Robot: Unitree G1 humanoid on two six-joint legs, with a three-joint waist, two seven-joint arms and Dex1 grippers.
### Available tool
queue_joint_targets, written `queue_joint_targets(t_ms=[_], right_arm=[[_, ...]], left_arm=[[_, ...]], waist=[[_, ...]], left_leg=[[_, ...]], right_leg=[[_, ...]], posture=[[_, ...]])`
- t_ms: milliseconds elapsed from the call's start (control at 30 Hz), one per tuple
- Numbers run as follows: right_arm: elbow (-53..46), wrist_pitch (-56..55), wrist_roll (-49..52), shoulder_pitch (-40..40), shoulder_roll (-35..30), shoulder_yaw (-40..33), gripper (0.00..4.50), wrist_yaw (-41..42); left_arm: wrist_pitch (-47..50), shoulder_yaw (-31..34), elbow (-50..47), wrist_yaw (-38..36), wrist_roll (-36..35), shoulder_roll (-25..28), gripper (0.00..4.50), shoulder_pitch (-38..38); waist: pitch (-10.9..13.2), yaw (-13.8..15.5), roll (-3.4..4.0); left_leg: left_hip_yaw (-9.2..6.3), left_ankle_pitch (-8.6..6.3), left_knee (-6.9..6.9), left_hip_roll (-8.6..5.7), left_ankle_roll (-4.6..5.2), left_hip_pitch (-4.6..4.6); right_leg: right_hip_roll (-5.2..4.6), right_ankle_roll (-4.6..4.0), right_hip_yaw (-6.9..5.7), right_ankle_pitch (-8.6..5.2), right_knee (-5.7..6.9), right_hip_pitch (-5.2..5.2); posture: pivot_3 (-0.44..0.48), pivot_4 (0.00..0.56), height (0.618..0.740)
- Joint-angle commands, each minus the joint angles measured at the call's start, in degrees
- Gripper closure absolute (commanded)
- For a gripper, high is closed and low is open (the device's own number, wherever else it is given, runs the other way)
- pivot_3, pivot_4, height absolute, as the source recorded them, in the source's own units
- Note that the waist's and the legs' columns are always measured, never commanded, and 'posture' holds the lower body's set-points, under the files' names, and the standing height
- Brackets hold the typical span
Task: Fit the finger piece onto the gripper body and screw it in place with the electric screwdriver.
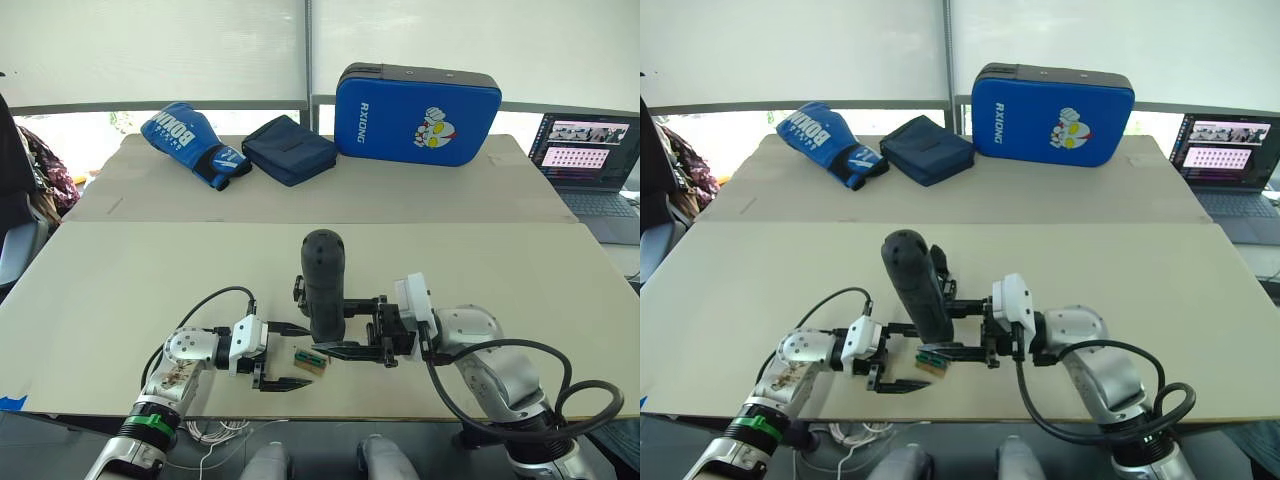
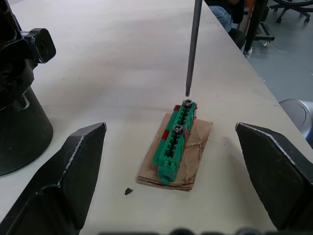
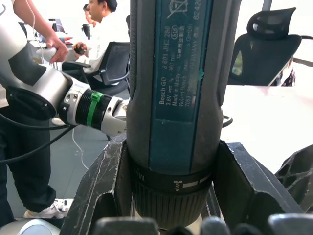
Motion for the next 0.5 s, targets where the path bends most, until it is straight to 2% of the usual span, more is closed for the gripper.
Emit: queue_joint_targets(t_ms=[33,500], right_arm=[[-4.1,0.3,3.7,-2.0,1.3,-1.8,2.58,-1.0],[-1.6,-0.7,0.9,-1.9,2.3,1.1,2.58,-0.9]], left_arm=[[1.0,0.4,1.9,0.1,0.8,1.1,0.0,1.0],[0.8,0.3,2.0,-0.1,0.6,1.2,0.0,1.3]], waist=[[0.0,0.0,0.0],[0.0,-0.1,0.01]], left_leg=[[0.0,0.0,0.0,0.0,0.0,0.0],[0.0,0.0,-0.01,0.01,0.0,0.0]], right_leg=[[0.0,0.0,0.0,0.0,0.0,0.0],[0.01,-0.01,0.0,0.0,0.0,-0.01]], posture=[[0.0,0.15,0.74],[0.0,0.15,0.74]])
